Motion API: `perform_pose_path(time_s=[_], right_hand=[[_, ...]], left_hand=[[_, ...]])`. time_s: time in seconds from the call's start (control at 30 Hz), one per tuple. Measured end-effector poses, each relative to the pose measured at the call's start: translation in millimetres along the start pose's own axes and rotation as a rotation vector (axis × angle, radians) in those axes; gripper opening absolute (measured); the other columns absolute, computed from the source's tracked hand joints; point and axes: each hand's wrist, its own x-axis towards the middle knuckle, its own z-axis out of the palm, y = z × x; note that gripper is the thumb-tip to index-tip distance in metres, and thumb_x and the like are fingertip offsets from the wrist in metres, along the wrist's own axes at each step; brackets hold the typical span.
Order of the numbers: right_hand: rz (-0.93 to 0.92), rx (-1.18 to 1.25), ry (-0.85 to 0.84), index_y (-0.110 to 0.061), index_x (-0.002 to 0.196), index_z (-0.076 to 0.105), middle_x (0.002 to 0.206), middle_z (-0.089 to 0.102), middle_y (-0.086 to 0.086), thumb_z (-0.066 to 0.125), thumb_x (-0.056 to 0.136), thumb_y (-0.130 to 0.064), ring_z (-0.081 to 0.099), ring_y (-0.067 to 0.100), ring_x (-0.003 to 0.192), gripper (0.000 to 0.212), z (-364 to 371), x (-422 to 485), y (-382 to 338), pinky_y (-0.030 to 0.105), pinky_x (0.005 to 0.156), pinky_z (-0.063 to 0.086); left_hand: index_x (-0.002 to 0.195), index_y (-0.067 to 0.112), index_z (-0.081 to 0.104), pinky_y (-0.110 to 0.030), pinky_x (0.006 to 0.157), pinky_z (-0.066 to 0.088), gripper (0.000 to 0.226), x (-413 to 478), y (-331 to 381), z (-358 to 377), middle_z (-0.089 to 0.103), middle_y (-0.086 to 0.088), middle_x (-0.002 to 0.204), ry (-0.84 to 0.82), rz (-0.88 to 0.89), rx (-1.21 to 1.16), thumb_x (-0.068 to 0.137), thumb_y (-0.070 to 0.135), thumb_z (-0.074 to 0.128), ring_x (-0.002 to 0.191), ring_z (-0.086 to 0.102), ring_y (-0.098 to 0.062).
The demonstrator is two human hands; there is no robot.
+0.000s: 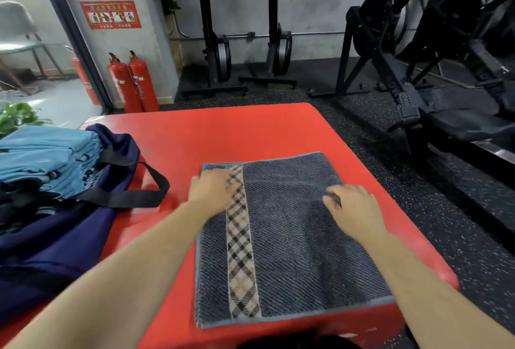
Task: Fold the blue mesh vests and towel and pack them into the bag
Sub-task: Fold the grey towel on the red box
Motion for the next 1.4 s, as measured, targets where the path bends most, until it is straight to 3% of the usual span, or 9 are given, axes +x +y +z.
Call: perform_pose_path(time_s=[0.07, 0.17, 0.4, 0.67, 0.8, 1.0, 1.1, 1.27, 1.4], right_hand=[[-0.002, -0.027, 0.004, -0.023, 0.124, 0.062, 0.123, 0.064, -0.001, 0.045, 0.1, -0.034, 0.048, 0.024, 0.116, 0.031, 0, 29, -5, 0.037, 0.093, 0.036], [-0.059, -0.123, -0.049, -0.023, 0.124, 0.06, 0.123, 0.062, 0.001, 0.042, 0.101, -0.03, 0.044, 0.026, 0.121, 0.03, 12, 69, -13, 0.038, 0.095, 0.035], [-0.029, -0.234, -0.09, -0.018, 0.137, 0.047, 0.14, 0.049, 0.004, 0.043, 0.097, -0.018, 0.036, 0.028, 0.129, 0.04, 42, 128, -12, 0.042, 0.1, 0.032], [0.017, -0.167, -0.167, -0.017, 0.151, 0.027, 0.159, 0.023, 0.01, 0.021, 0.105, -0.04, 0.015, 0.028, 0.146, 0.052, 59, 135, -4, 0.049, 0.114, 0.02], [0.0, -0.159, -0.303, -0.022, 0.157, -0.002, 0.164, -0.008, 0.008, 0.007, 0.098, -0.062, -0.011, 0.022, 0.15, 0.071, 64, 135, -1, 0.05, 0.12, 0.0], [-0.014, -0.131, -0.314, -0.021, 0.156, -0.009, 0.163, -0.014, 0.009, 0.005, 0.097, -0.064, -0.016, 0.022, 0.149, 0.074, 58, 133, -2, 0.05, 0.12, -0.007], [-0.064, -0.062, -0.252, -0.022, 0.155, -0.012, 0.162, -0.014, 0.009, 0.006, 0.096, -0.064, -0.017, 0.021, 0.149, 0.074, 49, 113, -18, 0.048, 0.12, -0.009], [-0.313, -0.11, -0.321, -0.027, 0.151, -0.022, 0.157, -0.027, 0.006, -0.003, 0.087, -0.072, -0.028, 0.023, 0.144, 0.08, 45, 34, -75, 0.05, 0.116, -0.018], [-0.396, -0.157, -0.384, -0.034, 0.153, -0.016, 0.16, -0.024, 0.005, -0.002, 0.081, -0.08, -0.025, 0.03, 0.146, 0.087, 60, -12, -102, 0.062, 0.114, -0.013]], left_hand=[[0.102, 0.025, 0.059, -0.04, 0.09, 0.036, 0.017, 20, -13, -5, 0.063, 0.002, 0.098, -0.007, -0.031, 0.11, 0.099, 0.038, 0.048, 0.107, 0.058, -0.025], [0.124, 0.03, 0.06, -0.041, 0.094, 0.032, 0.029, 48, -24, 0, 0.065, 0.002, 0.12, -0.042, -0.068, 0.212, 0.098, 0.036, 0.048, 0.116, 0.053, -0.025], [0.12, 0.031, 0.061, -0.043, 0.095, 0.031, 0.035, 88, -33, 8, 0.057, -0.003, 0.119, -0.054, -0.102, 0.367, 0.092, 0.051, 0.054, 0.116, 0.045, -0.026], [0.094, 0.034, 0.06, -0.039, 0.084, 0.021, 0.012, 103, -44, 8, 0.065, 0.012, 0.099, -0.103, -0.149, 0.108, 0.092, 0.046, 0.059, 0.104, 0.057, -0.017], [0.098, 0.036, 0.059, -0.039, 0.084, 0.021, 0.008, 99, -46, 12, 0.067, 0.008, 0.101, -0.021, -0.207, 0.118, 0.095, 0.04, 0.053, 0.103, 0.057, -0.021], [0.117, 0.031, 0.055, -0.043, 0.093, 0.029, 0.03, 96, -35, 9, 0.062, 0.0, 0.111, -0.063, -0.309, 0.118, 0.088, 0.027, 0.056, 0.111, 0.052, -0.026], [0.133, 0.024, 0.043, -0.047, 0.099, 0.041, 0.055, 87, -44, 9, 0.055, -0.007, 0.128, -0.05, -0.386, -0.021, 0.086, 0.044, 0.063, 0.119, 0.05, -0.031], [0.132, 0.013, 0.037, -0.049, 0.091, 0.05, 0.076, 48, -34, 13, 0.05, -0.015, 0.127, -0.024, -0.456, -0.108, 0.08, 0.06, 0.067, 0.115, 0.052, -0.037], [0.126, 0.01, 0.036, -0.044, 0.079, 0.053, 0.077, 20, -24, 10, 0.057, -0.013, 0.119, -0.048, -0.489, -0.038, 0.079, 0.062, 0.068, 0.107, 0.059, -0.035]])
